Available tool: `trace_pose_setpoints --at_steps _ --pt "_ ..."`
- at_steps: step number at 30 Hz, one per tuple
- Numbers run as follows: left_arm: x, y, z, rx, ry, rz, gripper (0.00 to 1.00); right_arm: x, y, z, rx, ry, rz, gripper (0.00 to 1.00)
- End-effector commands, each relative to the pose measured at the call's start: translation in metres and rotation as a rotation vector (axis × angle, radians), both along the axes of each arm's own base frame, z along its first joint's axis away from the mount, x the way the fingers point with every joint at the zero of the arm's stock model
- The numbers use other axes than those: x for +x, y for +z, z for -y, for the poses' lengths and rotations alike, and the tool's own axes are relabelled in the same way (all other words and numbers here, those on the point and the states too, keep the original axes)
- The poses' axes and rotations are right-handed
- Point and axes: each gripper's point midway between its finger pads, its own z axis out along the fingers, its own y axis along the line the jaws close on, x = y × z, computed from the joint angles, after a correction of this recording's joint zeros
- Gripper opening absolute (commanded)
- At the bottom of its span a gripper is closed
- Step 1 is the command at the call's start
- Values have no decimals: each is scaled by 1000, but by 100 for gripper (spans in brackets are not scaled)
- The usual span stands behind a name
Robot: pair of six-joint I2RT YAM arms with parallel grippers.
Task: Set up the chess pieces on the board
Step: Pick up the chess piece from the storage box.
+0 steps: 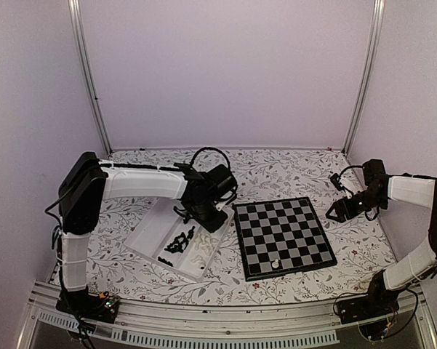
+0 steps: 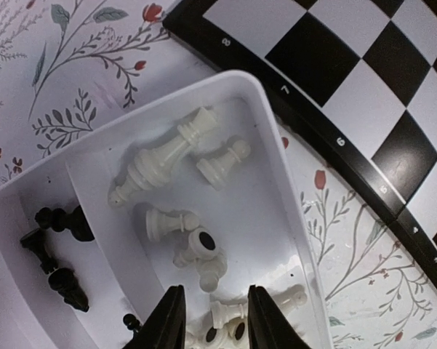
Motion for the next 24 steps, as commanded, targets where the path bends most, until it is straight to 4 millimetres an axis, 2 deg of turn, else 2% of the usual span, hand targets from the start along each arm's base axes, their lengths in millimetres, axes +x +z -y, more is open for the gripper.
trace_pose_setpoints --at_steps 1,12,20,24 --pt "6 -7 -5 22 31 -4 33 -2 8 -6 28 28 26 71" --pt "10 -26 -3 45 27 -19 22 -2 4 -5 24 27 14 71" --pt "16 -27 -3 65 26 4 17 -3 2 -5 25 28 8 71" --pt "16 -24 -1 63 20 3 11 -3 2 -5 26 28 6 71"
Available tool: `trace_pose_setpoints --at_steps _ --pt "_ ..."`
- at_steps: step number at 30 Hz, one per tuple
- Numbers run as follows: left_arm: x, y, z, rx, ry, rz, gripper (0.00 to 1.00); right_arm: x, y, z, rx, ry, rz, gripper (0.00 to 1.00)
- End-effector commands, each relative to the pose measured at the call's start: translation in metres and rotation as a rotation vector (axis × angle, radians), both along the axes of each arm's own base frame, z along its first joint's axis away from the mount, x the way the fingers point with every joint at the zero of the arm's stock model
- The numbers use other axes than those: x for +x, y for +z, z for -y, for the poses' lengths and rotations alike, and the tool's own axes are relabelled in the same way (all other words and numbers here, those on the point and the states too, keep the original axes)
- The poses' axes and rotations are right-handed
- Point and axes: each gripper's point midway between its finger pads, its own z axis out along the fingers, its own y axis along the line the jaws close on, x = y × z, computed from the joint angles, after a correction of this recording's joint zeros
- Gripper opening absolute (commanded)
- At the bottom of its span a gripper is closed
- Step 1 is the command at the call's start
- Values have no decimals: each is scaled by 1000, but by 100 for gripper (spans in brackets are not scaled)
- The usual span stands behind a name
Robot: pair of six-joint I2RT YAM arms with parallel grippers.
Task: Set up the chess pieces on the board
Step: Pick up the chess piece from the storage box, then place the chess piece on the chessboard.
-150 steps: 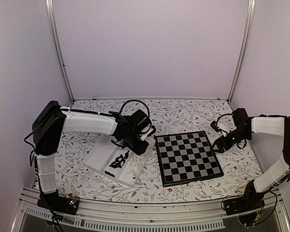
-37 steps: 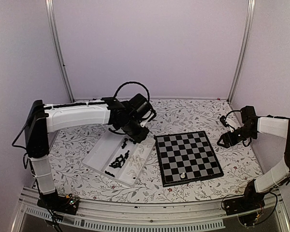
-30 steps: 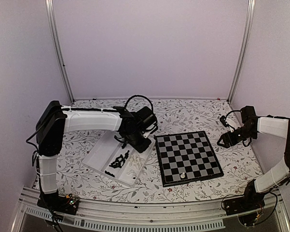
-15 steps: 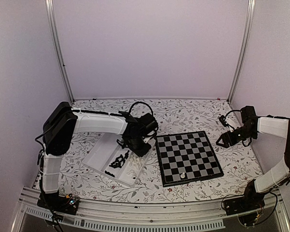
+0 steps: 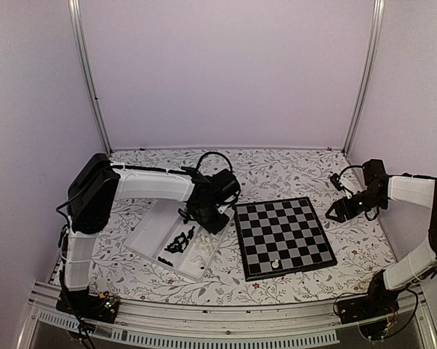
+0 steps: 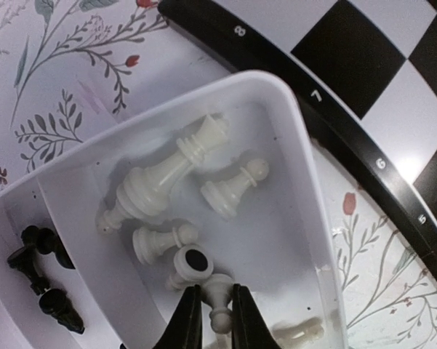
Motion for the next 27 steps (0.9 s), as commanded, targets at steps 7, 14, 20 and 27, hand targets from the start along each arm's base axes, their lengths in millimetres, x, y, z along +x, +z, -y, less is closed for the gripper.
trace_pose_setpoints --at_steps 7,14,20,27 --pt "-3 40 -8 -2 5 38 7 -3 1 -3 16 16 1 71" --pt "-50 88 18 -120 -143 36 7 -3 2 -4 21 19 1 71" --pt "-114 80 69 -197 -323 -85 7 -3 2 -4 22 21 2 71" --pt "-144 56 106 -211 -404 -156 7 -4 2 -4 24 21 0 71"
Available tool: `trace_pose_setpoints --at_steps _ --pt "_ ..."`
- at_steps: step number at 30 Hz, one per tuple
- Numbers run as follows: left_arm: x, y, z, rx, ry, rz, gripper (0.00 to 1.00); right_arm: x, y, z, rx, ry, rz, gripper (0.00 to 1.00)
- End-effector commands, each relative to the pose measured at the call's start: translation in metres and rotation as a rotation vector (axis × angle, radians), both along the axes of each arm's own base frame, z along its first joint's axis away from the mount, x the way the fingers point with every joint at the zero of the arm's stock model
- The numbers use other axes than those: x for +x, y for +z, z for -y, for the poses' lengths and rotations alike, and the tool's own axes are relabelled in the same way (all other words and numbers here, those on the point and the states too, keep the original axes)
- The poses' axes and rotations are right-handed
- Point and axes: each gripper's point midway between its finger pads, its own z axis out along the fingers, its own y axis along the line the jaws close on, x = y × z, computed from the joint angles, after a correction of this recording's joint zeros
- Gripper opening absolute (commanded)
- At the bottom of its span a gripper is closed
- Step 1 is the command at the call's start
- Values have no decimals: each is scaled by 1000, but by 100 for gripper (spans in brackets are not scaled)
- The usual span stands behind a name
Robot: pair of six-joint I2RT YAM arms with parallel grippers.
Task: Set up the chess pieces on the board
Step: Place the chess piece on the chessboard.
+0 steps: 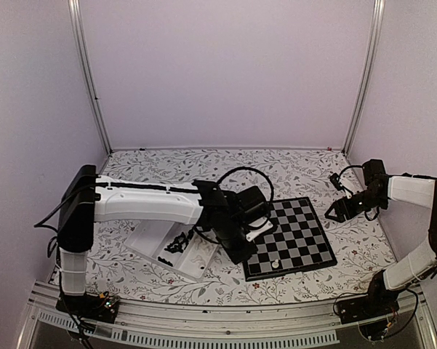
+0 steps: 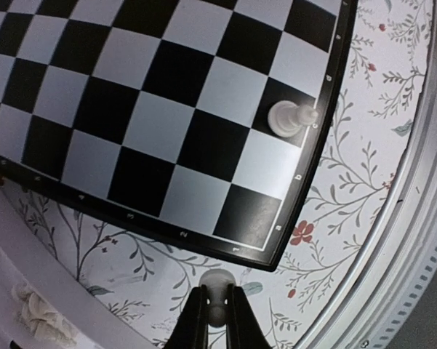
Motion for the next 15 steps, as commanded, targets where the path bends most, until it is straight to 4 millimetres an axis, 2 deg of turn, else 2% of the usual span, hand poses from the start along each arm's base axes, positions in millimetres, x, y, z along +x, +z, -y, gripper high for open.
trace_pose_setpoints --at_steps 1,15 --pt "-10 -8 22 -30 -43 -49 7 -4 1 -2 9 16 0 71" --pt "4 -32 33 13 -28 -18 9 -5 -2 -3 11 18 -13 71"
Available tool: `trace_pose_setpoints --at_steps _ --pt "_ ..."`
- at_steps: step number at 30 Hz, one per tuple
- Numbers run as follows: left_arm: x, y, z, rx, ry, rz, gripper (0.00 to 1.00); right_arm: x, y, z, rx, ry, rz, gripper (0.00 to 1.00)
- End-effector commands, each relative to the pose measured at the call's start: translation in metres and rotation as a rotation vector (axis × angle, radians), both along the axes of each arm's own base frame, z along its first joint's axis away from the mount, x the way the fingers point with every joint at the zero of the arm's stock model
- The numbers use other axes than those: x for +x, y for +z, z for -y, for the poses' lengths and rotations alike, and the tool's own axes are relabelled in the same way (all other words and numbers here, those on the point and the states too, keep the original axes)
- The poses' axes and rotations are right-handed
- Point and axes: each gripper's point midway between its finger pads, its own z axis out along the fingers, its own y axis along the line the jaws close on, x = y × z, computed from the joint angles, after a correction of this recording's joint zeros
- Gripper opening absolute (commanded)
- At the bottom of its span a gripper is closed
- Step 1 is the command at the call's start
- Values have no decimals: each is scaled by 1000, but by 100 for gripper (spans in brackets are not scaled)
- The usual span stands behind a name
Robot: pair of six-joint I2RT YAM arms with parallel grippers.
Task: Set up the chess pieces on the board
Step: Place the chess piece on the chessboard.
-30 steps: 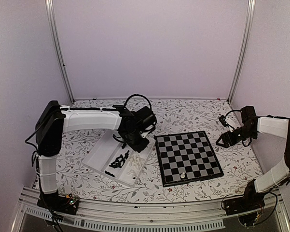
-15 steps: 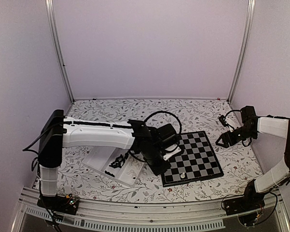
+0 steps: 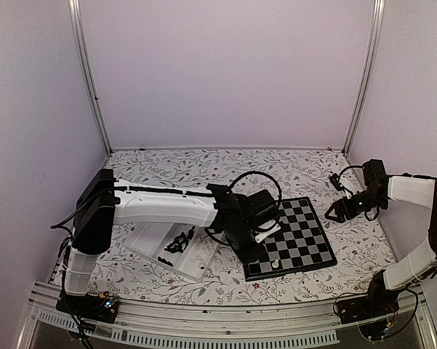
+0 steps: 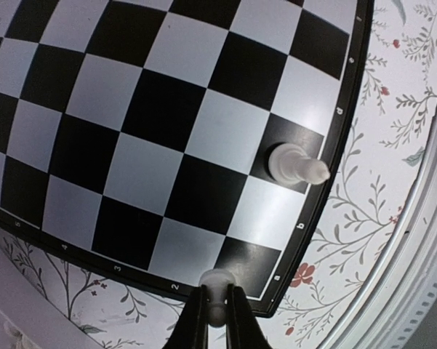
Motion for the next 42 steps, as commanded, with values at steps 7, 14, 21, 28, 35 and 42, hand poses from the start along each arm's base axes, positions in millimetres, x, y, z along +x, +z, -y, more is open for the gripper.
trace_pose_setpoints --at_steps 7,14,21,28,35,42 --pt "13 -17 6 27 6 7 10 -5 -3 -3 13 18 -16 71" --pt "18 -21 0 51 26 14 11 -5 -4 -3 14 20 -18 71" --pt "23 -23 -2 55 45 9 15 -5 -4 -3 17 20 -21 71" --pt "21 -23 1 47 38 -3 31 -6 -4 -4 18 23 -23 71" --pt "28 25 0 -6 47 68 54 -7 -4 -5 25 28 -25 71" --pt "71 70 -53 -17 196 244 56 -7 -4 -6 27 33 -26 71"
